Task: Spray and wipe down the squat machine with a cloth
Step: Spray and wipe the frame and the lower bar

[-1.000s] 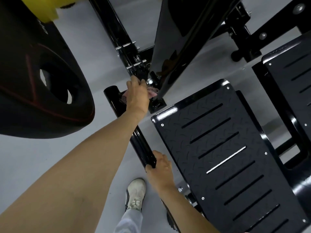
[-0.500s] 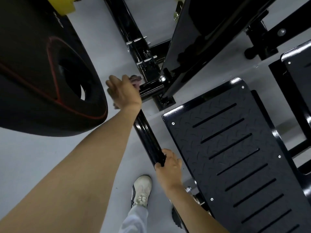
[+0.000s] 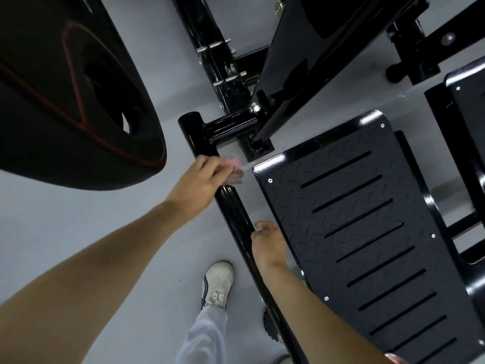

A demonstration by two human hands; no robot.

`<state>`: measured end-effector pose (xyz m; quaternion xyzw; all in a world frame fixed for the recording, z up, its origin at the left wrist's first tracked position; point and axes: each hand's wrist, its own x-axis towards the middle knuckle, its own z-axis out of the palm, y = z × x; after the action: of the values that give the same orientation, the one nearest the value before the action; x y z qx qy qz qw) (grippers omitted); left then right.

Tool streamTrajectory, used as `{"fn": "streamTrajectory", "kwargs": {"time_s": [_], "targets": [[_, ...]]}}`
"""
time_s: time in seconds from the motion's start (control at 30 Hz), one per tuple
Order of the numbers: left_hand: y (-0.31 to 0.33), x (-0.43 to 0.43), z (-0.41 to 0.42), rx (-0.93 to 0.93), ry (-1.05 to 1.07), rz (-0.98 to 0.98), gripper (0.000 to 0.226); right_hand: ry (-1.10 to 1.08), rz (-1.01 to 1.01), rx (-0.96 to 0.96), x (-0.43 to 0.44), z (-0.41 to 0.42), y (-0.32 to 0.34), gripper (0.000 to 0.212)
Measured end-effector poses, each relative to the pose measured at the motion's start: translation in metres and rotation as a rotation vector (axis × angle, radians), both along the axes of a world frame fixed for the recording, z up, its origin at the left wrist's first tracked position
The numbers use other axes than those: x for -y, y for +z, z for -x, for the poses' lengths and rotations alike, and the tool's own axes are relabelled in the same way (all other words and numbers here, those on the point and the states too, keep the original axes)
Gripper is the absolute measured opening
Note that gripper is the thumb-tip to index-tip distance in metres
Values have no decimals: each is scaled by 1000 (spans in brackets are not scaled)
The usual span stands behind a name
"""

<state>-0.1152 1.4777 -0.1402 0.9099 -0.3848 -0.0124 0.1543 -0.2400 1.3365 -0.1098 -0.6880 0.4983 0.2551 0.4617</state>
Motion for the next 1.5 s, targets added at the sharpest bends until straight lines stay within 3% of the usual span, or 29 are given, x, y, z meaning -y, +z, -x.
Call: {"fn": "streamTrajectory", "kwargs": {"time_s": [0.1, 0.23, 0.3, 0.4, 0.47, 0.53, 0.6, 0.67, 0.73, 0.8, 0.83, 0.9, 1.0, 1.1, 1.3, 1.5], "targets": [[6, 5, -20, -38, 191, 53, 55, 0, 14, -24, 1, 5, 2, 19], [6, 24, -6, -122, 449, 100, 38, 96, 51, -79, 3, 21, 3, 27], [5, 33, 17, -137, 292, 42, 36, 135, 57, -93, 5, 32, 4, 34], [9, 47, 56, -240, -207, -161, 30, 142, 59, -89, 8, 51, 9, 38], [11, 50, 60, -344, -419, -257, 34, 155, 55, -78, 12, 64, 14, 39], [12, 52, 36, -354, -415, -368, 55, 207, 59, -80, 16, 75, 18, 39], [15, 48, 4, -361, -232, -427, 73, 277, 61, -86, 20, 84, 22, 40], [8, 41, -13, -351, -42, -382, 57, 321, 67, -100, 24, 91, 23, 41], [5, 37, -5, -317, 86, -220, 36, 326, 71, -116, 27, 96, 22, 41], [6, 36, 27, -292, 167, -51, 32, 307, 64, -123, 30, 97, 21, 41], [7, 36, 45, -290, 145, -16, 35, 305, 61, -125, 31, 97, 20, 42], [8, 31, 80, -297, -100, -33, 44, 319, 60, -121, 32, 94, 18, 42], [2, 14, 89, -277, -361, -50, 78, 352, 74, -95, 31, 88, 16, 42], [-3, 7, 58, -257, -112, -13, 85, 372, 69, -64, 27, 80, 17, 43], [-16, 14, -15, -274, 453, 122, 66, 334, 26, -51, 16, 69, 9, 46], [-12, 27, 2, -339, 673, 322, 54, 271, 10, -44, 17, 70, 10, 46]]}}
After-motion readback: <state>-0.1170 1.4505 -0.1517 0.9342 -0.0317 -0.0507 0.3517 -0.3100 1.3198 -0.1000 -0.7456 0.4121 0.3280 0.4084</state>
